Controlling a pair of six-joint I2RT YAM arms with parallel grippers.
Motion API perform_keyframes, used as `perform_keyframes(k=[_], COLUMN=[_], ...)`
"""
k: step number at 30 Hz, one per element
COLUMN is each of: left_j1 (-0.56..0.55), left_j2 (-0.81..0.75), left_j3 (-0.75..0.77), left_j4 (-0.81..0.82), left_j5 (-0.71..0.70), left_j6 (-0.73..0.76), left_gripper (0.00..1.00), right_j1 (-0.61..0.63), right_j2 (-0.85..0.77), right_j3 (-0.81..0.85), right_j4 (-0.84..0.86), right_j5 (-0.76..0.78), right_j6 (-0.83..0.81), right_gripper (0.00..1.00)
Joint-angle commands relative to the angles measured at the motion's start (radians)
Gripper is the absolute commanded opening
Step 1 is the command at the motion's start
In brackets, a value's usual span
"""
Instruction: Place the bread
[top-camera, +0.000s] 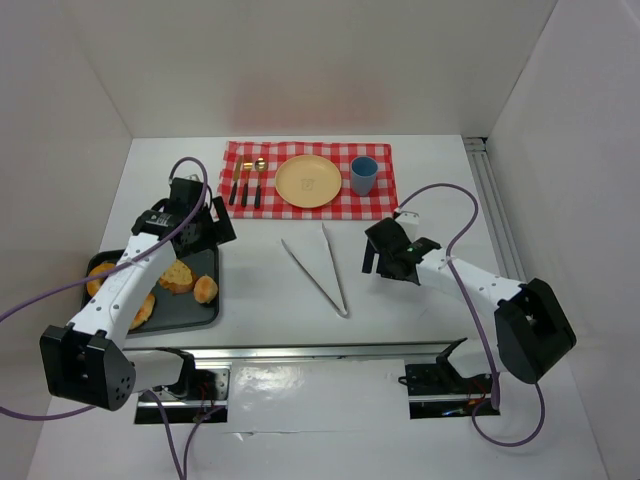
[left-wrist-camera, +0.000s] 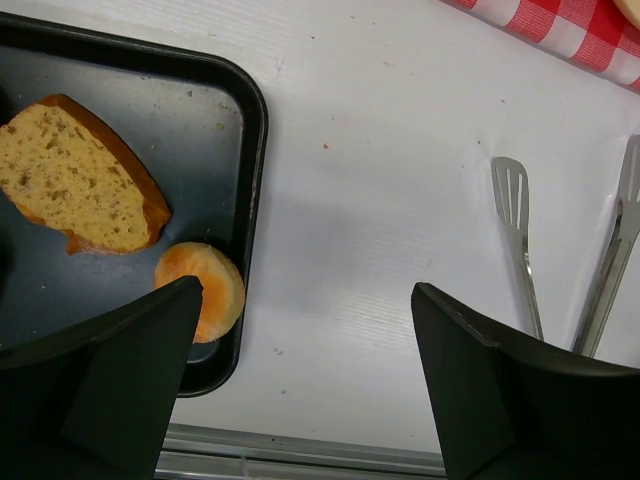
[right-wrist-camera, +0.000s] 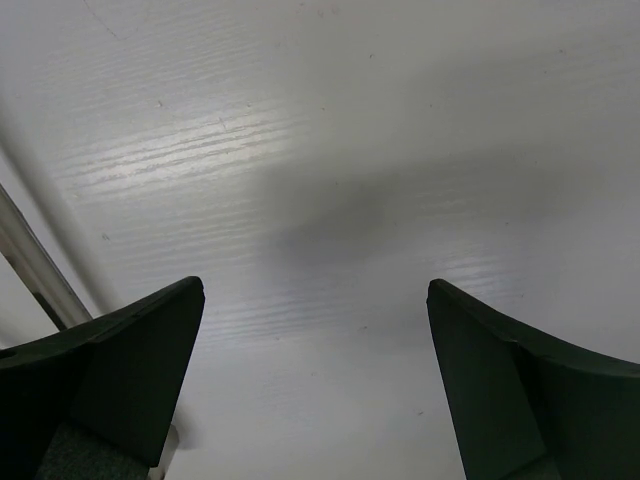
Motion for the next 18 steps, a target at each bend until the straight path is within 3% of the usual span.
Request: perform_keyframes(k=[1, 9, 18], left_j1=[-0.004, -0.004, -0.013], left_j2=[-0.016, -0.016, -0.025], left_j3=[0.028, 0.028, 0.046], left_j4=[-0.005, -0.014, -0.023], left_j5=[-0.020, -0.029, -0.038], left_j6=[-0.012, -0.012, -0.012], left_gripper=[0.99, 0.99, 0.99], right_j1=[0.005, 0.027, 0.166], right_j2=[-0.006, -0.036, -0.110], right_j3=[0.017, 0.007, -0.082], right_j4=[0.041, 0.061, 0.279], right_j5=[0.005, -0.013, -0.286], right_j6=[0.005, -0.032, -0.314], right_gripper=[1.00, 1.00, 1.00])
